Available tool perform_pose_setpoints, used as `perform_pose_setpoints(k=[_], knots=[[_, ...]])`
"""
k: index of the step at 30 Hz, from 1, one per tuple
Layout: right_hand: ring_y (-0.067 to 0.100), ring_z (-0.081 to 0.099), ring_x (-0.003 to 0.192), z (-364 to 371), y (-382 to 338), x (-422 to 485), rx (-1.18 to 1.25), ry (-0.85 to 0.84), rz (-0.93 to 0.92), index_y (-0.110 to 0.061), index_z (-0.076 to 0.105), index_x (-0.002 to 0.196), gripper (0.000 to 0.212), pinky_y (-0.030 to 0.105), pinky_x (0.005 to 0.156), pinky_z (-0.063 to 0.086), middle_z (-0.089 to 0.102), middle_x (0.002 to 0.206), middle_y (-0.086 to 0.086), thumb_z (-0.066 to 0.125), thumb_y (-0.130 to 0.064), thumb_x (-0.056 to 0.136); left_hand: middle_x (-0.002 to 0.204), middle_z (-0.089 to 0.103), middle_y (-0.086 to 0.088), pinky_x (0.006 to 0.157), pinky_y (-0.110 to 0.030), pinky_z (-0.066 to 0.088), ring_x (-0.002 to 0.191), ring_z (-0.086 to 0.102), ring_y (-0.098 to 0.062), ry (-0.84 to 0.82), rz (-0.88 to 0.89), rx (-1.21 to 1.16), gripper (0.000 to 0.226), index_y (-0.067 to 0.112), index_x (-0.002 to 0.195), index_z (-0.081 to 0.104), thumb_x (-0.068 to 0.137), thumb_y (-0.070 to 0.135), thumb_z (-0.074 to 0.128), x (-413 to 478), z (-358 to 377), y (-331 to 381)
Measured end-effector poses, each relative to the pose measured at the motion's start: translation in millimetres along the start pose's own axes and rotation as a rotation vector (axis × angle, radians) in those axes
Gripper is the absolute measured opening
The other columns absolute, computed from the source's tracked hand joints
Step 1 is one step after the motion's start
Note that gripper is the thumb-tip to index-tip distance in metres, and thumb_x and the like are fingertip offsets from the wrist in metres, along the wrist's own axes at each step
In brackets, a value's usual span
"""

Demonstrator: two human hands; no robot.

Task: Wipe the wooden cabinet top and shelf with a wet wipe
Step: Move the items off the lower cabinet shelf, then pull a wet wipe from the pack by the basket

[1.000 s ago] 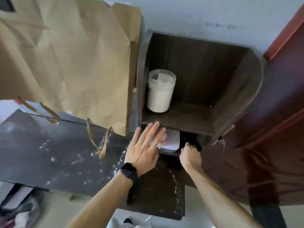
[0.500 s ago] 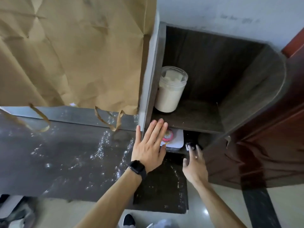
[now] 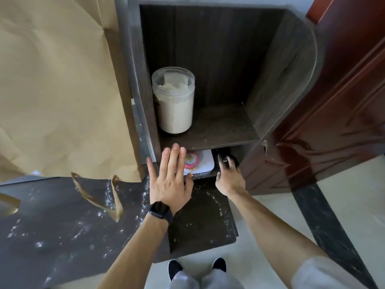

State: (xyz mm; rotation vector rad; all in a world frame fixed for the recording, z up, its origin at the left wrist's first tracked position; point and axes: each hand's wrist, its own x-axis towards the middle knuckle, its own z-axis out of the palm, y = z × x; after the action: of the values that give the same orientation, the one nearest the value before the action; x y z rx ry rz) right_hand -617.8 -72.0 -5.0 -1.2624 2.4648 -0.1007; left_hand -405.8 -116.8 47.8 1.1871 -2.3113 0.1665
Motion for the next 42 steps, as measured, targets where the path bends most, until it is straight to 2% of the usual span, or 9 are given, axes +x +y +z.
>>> perform_pose_setpoints(k=[6,10,12,15,18,27,30,35,42], knots=[[0.031,0.044,0.132,-13,20,-33,0.085,0.016,-0.098,-0.039,0.014,0.153,0.068,0.041,0.104,0.046,0.018,0.161,-0.002,0.041,-0.019,0.095,0.168,-0.002,-0.001,0.119,-0.064,0.005,0.154,-0.011,-0.019,-0.109,-0.056,0.011,0.105,0.018,0.16,-0.003,0.083,0.04,0.065,0,-14,8],[0.022,0.035,0.141,-25,68,-90,0.127,0.078,-0.117,-0.03,0.029,0.152,0.053,0.035,0.118,0.027,0.029,0.159,-0.003,0.039,-0.028,0.101,0.168,-0.002,-0.009,0.119,-0.063,0.007,0.154,-0.01,-0.026,-0.196,-0.162,-0.022,0.106,0.013,0.16,0.001,0.081,0.038,0.066,1,-33,35],[0.018,0.035,0.141,-30,107,-134,0.194,0.139,-0.083,-0.031,0.035,0.15,0.05,0.032,0.117,0.024,0.034,0.157,-0.007,0.042,-0.032,0.101,0.168,-0.004,-0.007,0.119,-0.062,0.002,0.154,-0.012,-0.025,-0.239,-0.117,-0.064,0.104,0.018,0.16,0.002,0.08,0.034,0.066,-5,-38,63],[0.017,0.042,0.135,-36,177,-216,0.298,0.285,0.003,-0.03,0.048,0.144,0.045,0.032,0.11,0.036,0.047,0.148,-0.008,0.052,-0.032,0.099,0.169,0.002,0.0,0.119,-0.06,0.001,0.155,-0.006,-0.02,-0.356,0.098,-0.116,0.094,0.024,0.16,0.012,0.082,0.033,0.063,-30,-36,136],[0.027,0.051,0.126,-31,253,-305,0.334,0.468,0.127,-0.017,0.059,0.135,0.042,0.039,0.104,0.043,0.06,0.135,0.002,0.064,-0.021,0.093,0.168,0.0,0.004,0.121,-0.059,0.005,0.155,-0.005,-0.019,-0.551,0.253,-0.175,0.086,0.028,0.16,0.006,0.089,0.037,0.053,-69,-30,237],[0.028,0.056,0.12,17,425,-558,0.311,0.741,0.717,-0.018,0.066,0.125,0.038,0.041,0.102,0.048,0.065,0.128,0.001,0.072,-0.018,0.087,0.168,0.004,0.005,0.123,-0.049,0.004,0.154,0.0,-0.014,-0.861,0.898,-0.296,0.072,0.03,0.159,0.006,0.098,0.045,0.039,-243,-43,530],[0.028,0.058,0.117,37,461,-623,0.31,0.771,0.883,-0.02,0.067,0.122,0.038,0.035,0.102,0.045,0.066,0.125,0.0,0.073,-0.019,0.085,0.168,0.004,0.006,0.123,-0.048,0.001,0.154,0.0,-0.015,-0.931,1.059,-0.342,0.069,0.031,0.159,0.006,0.099,0.046,0.039,-301,-62,604],[0.03,0.058,0.116,71,517,-700,0.339,0.748,1.142,-0.017,0.069,0.12,0.038,0.039,0.1,0.049,0.067,0.123,0.004,0.074,-0.016,0.083,0.167,0.01,0.004,0.123,-0.048,0.002,0.154,0.004,-0.014,-1.001,1.358,-0.334,0.067,0.028,0.158,0.015,0.099,0.039,0.042,-383,-79,709],[0.033,0.059,0.118,116,611,-782,0.373,0.575,1.401,-0.016,0.069,0.119,0.035,0.044,0.097,0.051,0.067,0.125,0.006,0.072,-0.019,0.084,0.163,0.023,0.005,0.121,-0.048,0.008,0.152,0.014,-0.015,-1.03,1.683,-0.299,0.063,0.028,0.154,0.025,0.095,0.034,0.045,-499,-72,852]])
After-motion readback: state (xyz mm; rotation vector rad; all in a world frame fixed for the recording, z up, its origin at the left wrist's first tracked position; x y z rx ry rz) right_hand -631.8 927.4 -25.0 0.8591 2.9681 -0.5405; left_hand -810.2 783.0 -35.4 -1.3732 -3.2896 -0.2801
